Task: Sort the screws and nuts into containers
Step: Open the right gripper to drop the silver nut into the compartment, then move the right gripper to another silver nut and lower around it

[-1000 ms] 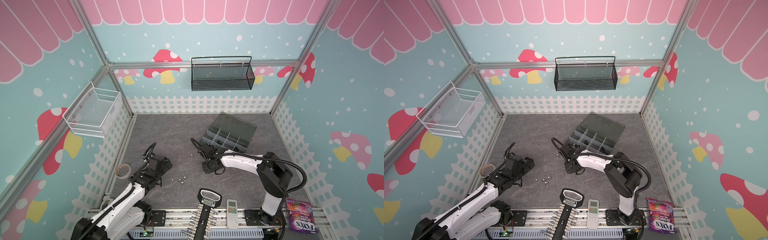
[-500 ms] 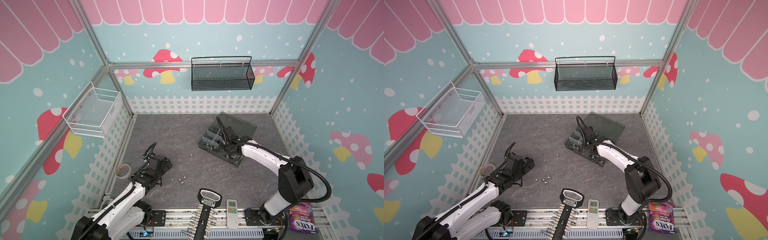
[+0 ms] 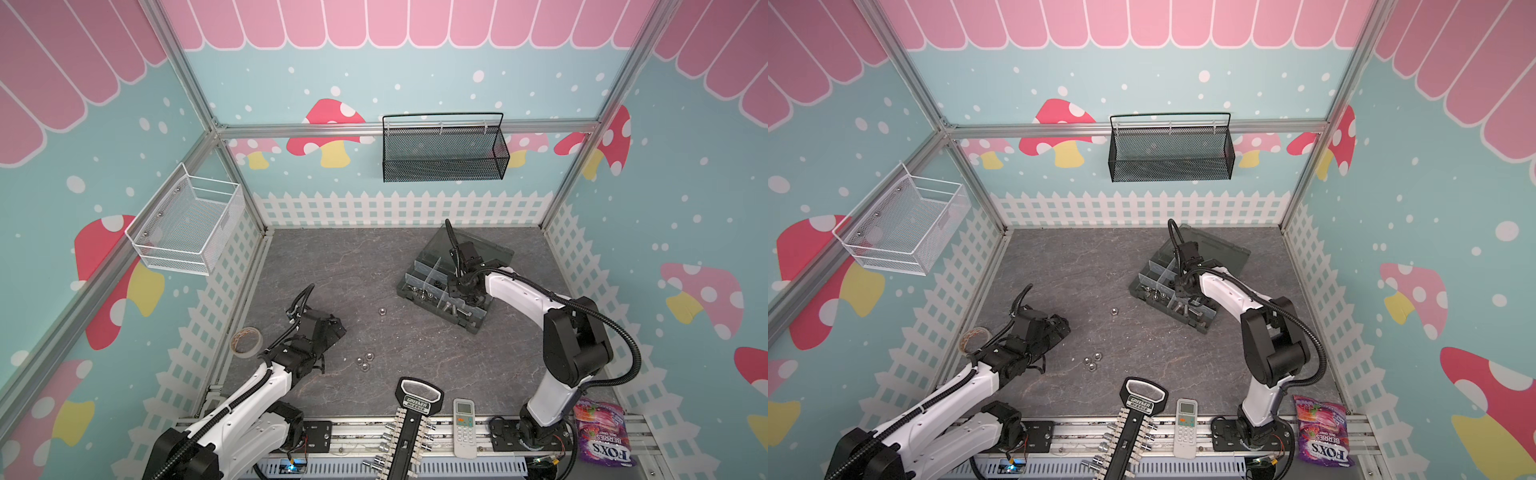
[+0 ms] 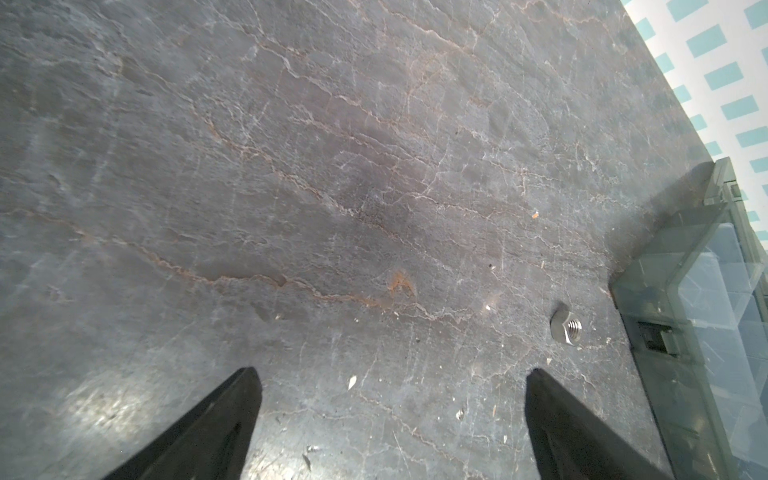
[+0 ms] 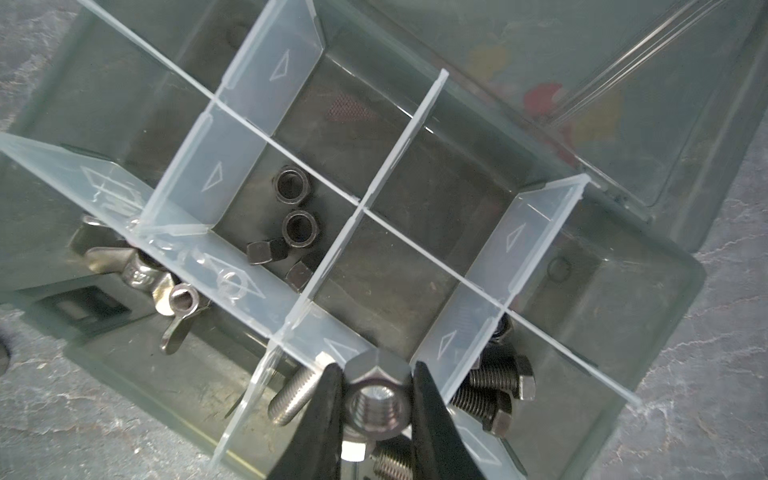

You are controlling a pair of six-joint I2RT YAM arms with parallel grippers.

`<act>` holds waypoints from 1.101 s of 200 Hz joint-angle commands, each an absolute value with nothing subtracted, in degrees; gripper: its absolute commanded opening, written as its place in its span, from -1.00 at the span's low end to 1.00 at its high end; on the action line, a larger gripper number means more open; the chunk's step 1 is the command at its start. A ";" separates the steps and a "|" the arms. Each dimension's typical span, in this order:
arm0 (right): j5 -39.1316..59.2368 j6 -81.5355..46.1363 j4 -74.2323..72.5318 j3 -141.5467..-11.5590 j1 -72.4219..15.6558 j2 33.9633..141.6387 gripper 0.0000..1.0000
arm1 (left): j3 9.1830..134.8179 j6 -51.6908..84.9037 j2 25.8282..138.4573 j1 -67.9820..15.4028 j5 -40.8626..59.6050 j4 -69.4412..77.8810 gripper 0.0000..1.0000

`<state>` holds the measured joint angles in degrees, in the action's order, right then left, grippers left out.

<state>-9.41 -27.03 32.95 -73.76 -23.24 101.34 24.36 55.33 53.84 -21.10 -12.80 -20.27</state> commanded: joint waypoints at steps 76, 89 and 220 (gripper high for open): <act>-10.89 -24.48 32.77 -75.76 -22.34 103.17 -0.09 | 23.55 56.87 52.00 -20.40 -13.22 -20.61 1.00; -10.73 -24.22 32.95 -75.85 -22.41 102.22 -0.08 | 23.45 56.87 51.59 -20.39 -13.28 -20.81 1.00; -12.24 -24.28 37.95 -85.43 -39.23 102.13 0.03 | 22.96 57.65 50.69 -20.22 -13.51 -21.10 1.00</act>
<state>-12.58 -24.43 35.18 -82.48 -36.34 98.41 23.86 55.77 51.40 -20.64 -12.82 -20.56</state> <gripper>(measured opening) 0.515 0.991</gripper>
